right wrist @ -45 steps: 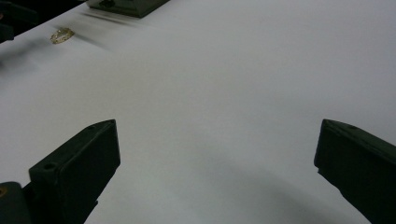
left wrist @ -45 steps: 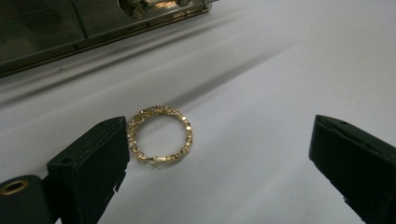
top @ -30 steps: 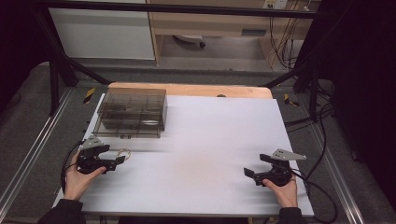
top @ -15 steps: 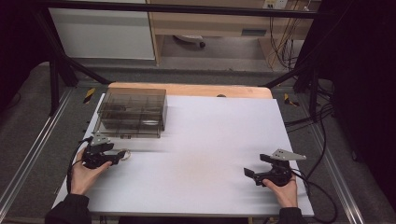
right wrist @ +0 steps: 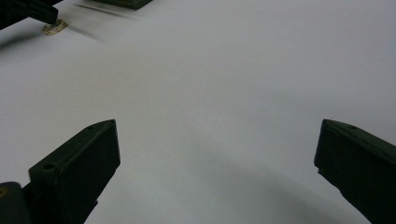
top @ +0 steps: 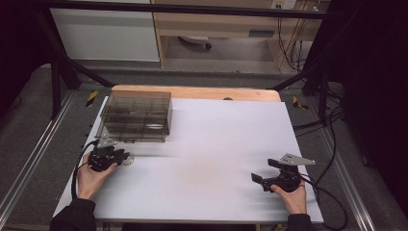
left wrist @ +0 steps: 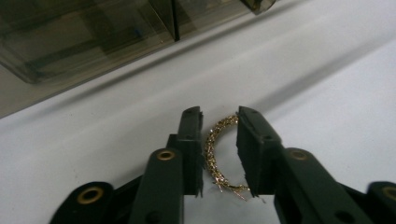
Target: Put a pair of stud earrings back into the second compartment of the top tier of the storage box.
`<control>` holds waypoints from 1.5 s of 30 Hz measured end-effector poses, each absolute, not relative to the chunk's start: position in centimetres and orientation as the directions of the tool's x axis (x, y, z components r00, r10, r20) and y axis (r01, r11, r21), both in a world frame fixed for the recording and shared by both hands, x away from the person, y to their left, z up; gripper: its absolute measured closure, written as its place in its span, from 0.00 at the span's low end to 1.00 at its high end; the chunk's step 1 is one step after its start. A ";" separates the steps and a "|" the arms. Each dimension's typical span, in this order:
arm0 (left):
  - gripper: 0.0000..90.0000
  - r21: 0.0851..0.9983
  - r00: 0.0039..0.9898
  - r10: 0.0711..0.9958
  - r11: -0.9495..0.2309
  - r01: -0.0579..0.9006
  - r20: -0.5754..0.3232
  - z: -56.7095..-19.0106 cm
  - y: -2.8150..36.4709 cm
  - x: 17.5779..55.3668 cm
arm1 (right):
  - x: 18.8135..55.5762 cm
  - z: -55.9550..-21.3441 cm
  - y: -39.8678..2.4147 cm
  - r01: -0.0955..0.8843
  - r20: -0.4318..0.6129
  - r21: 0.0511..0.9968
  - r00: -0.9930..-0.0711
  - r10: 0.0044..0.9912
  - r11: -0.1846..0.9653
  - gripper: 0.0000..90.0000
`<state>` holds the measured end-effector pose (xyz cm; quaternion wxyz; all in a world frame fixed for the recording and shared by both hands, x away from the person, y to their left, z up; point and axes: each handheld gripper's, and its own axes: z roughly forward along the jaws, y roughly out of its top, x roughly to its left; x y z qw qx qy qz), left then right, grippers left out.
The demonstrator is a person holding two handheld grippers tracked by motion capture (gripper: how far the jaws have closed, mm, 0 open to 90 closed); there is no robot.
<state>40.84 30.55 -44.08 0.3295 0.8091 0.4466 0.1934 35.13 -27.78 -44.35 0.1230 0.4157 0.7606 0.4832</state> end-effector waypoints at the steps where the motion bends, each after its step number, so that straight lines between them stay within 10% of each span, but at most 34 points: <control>1: 0.82 0.704 0.526 0.850 -0.384 0.597 0.017 -44.1 30.5 40.9 | 35.1 -44.3 -27.8 0.513 0.214 0.838 -0.625 0.751 0.188 0.01; 45: 0.96 0.743 0.552 0.834 -0.358 0.566 -0.018 -42.0 31.1 38.3 | 35.1 -44.3 -27.8 0.513 0.213 0.837 -0.627 0.749 0.191 0.01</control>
